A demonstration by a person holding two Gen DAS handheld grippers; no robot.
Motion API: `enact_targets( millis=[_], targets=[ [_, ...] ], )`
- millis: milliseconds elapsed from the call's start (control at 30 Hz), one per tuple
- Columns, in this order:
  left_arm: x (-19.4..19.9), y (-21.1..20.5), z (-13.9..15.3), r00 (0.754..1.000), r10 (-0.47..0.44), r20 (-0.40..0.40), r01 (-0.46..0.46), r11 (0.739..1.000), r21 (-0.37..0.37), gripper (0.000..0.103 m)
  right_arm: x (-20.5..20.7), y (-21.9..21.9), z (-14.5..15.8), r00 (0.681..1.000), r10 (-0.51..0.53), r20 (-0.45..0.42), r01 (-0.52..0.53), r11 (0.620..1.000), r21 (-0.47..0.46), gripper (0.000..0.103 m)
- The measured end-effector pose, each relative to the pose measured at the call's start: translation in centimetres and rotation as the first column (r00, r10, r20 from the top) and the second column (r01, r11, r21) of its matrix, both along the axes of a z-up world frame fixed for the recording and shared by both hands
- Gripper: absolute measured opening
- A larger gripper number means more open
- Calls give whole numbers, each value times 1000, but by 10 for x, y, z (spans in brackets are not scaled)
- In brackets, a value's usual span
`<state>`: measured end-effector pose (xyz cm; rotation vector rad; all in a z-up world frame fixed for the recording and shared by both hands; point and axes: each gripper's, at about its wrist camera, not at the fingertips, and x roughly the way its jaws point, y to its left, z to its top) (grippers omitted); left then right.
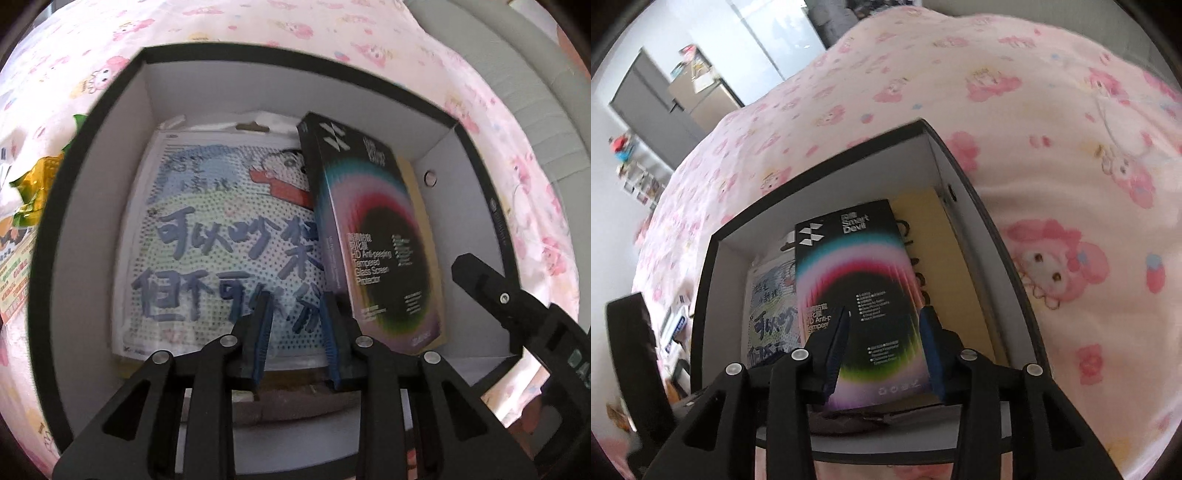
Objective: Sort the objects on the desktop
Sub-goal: 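Lower the Smart Devil box into the shoebox beside the bead-art kit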
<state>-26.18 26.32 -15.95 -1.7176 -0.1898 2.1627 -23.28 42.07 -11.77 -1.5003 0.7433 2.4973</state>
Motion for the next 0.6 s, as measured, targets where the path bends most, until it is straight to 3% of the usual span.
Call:
enact_targets(
  millis=[300, 400, 600],
  targets=[
    [-19, 28, 4, 998, -62, 11, 62, 998, -4, 26, -9, -7, -6, 998, 58, 9, -57, 995, -86, 40],
    [-17, 16, 10, 1000, -28, -1, 28, 999, 17, 32, -12, -10, -6, 997, 77, 9, -75, 991, -107, 40],
    [-16, -26, 16, 999, 48, -2, -48, 999, 21, 32, -20, -16, -9, 993, 115, 14, -112, 985, -130, 40]
  ],
)
